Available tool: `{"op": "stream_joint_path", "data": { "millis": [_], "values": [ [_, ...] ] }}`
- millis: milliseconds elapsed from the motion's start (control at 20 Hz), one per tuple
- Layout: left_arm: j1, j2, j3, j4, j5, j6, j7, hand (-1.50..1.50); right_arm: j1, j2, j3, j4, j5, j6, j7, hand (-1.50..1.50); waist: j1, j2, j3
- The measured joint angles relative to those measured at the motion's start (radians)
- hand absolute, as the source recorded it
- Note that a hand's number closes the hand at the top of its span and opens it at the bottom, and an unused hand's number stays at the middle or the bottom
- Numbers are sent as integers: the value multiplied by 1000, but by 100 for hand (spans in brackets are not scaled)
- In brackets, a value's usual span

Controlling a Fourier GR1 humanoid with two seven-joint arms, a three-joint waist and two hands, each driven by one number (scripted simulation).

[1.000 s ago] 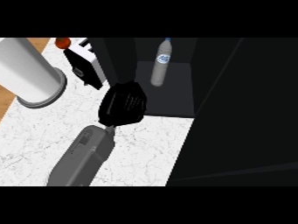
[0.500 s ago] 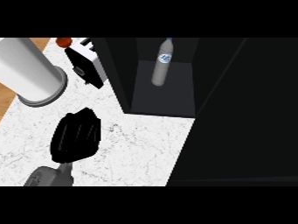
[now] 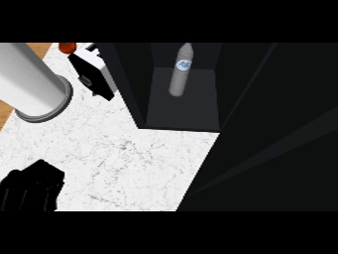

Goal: Pick up the bottled water, place it into the cabinet and close the cabinet

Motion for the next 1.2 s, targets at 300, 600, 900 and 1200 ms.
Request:
{"op": "stream_joint_path", "data": {
  "millis": [300,600,900,1200],
  "values": [
    [152,70,103,-133,85,-54,12,150,-225,215,-72,147,18,-20,136,150,-13,6,1],
    [264,102,194,-171,142,-139,0,150,-407,293,-272,351,-88,30,137,150,-17,11,2],
    [311,99,261,-167,167,-203,-3,150,-520,310,-417,576,-182,105,37,150,-25,12,2],
    [313,108,311,-165,204,-239,32,150,-596,314,-523,833,-247,194,-100,150,-26,13,3]
  ]
}}
